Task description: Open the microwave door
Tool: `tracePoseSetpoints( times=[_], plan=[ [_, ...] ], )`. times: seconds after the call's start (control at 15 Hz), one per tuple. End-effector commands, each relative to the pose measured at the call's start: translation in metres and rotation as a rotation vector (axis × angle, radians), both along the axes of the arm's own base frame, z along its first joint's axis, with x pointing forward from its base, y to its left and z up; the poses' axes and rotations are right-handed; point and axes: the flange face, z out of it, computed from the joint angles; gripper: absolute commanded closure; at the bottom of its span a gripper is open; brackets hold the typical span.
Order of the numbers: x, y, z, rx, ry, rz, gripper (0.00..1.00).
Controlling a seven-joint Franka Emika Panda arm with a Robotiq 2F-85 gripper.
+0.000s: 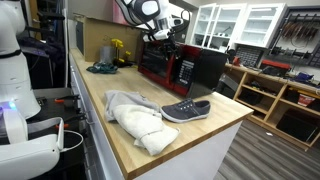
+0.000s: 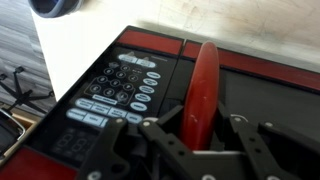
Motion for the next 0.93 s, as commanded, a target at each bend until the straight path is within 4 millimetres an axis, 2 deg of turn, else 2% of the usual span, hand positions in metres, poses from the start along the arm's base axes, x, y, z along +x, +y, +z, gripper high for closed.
tracePoseSetpoints(
  times=[0.0,0.2,0.4,0.47,0.53,0.67,0.87],
  plan=[
    [-0.045,0.019,-0.034,0.01,0.11,0.028,0.92],
    [-0.053,0.019,-0.034,0.018,0.119,0.028,0.92],
    [-0.077,0.02,-0.03,0.033,0.13,0.007,0.92],
    [-0.082,0.021,-0.027,0.034,0.122,0.008,0.42],
    [-0.088,0.023,-0.024,0.036,0.121,0.01,0.41],
    [-0.097,0.031,-0.025,0.044,0.17,0.052,0.27],
    [-0.105,0.04,-0.015,0.043,0.191,0.149,0.05]
  ],
)
